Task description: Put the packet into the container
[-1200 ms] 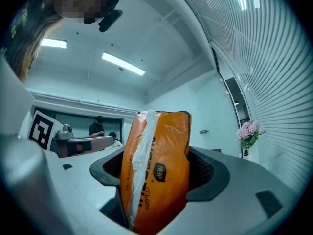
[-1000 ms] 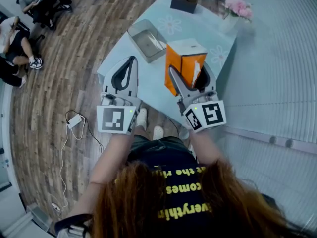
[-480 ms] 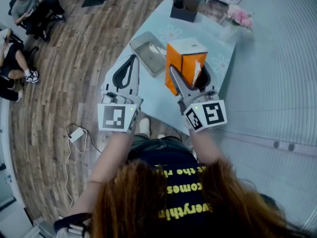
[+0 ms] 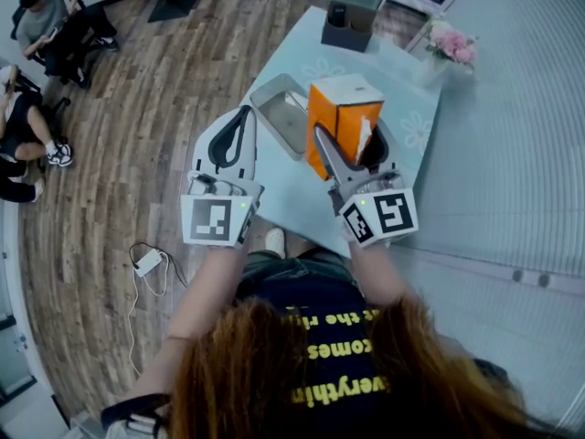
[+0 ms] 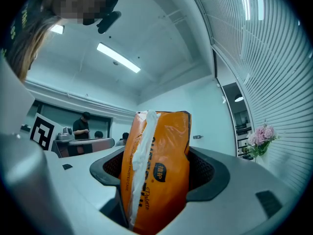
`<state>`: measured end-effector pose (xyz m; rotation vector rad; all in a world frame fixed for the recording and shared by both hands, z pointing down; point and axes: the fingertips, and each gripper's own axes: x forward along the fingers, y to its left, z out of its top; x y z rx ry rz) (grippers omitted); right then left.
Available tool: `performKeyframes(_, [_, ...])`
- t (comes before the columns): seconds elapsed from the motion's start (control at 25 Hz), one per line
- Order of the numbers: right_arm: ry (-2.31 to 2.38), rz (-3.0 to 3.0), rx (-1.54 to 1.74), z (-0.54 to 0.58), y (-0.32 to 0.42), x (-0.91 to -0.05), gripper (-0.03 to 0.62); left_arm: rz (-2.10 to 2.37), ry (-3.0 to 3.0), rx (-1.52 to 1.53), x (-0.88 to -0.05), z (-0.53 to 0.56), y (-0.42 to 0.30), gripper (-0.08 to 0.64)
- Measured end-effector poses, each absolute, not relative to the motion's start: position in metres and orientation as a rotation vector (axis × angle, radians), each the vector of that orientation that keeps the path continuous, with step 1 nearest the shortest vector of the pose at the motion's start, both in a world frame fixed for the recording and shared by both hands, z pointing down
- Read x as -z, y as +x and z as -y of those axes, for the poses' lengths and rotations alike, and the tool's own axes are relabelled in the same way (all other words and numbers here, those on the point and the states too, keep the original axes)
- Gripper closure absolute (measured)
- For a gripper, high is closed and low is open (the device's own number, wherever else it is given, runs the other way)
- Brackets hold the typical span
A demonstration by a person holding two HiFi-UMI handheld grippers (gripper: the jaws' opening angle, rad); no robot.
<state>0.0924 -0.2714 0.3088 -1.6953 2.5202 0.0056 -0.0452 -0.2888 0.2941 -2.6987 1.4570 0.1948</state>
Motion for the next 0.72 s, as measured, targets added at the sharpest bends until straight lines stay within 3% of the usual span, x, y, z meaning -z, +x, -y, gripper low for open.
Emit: performKeyframes(0.72, [-1.655, -2.566, 0.115, 0.307, 0.106, -0.329, 0.236, -1.498, -2.707, -0.162, -0.309, 0.314, -0.027, 0.558])
